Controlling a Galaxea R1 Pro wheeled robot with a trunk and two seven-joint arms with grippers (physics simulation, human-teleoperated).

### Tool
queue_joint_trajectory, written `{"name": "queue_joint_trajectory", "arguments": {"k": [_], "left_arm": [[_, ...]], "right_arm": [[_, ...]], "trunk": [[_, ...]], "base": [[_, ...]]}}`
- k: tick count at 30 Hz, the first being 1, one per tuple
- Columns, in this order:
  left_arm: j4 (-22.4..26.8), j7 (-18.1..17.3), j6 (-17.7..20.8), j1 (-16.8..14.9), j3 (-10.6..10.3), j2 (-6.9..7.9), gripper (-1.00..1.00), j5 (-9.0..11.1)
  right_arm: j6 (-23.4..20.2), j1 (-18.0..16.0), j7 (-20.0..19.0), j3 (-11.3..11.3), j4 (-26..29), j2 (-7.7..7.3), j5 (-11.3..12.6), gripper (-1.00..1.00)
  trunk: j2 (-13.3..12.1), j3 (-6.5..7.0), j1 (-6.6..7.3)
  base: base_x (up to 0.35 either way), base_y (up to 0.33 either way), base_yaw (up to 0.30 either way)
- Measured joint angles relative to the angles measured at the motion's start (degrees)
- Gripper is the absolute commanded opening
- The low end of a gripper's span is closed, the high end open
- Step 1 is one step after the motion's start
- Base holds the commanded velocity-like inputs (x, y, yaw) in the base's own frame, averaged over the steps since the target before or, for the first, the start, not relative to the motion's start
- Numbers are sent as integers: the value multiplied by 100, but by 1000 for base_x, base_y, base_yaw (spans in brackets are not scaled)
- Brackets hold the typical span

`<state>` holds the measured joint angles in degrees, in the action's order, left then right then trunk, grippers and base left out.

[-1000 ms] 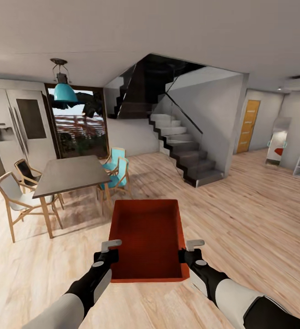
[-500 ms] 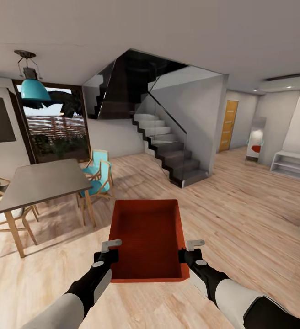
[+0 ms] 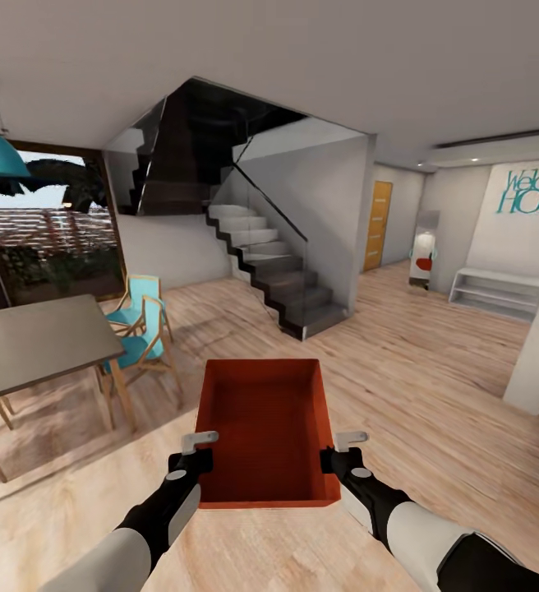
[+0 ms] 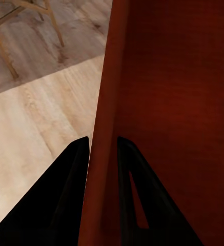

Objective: Move the two storage containers from the living room to the garage. In the garage, place one container on the floor and stack the other container on top of it (either order is fine).

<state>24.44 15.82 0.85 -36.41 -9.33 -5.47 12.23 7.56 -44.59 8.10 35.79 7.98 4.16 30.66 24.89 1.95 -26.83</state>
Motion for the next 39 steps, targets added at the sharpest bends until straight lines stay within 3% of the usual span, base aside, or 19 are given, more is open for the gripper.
{"name": "queue_joint_trajectory", "arguments": {"k": [39], "left_arm": [[-14, -4, -13, -1, 8, -4, -100, -6]], "right_arm": [[-2, 0, -3, 8, -2, -3, 4, -100]], "trunk": [[0, 0, 0]], "base": [[322, 0, -153]]}}
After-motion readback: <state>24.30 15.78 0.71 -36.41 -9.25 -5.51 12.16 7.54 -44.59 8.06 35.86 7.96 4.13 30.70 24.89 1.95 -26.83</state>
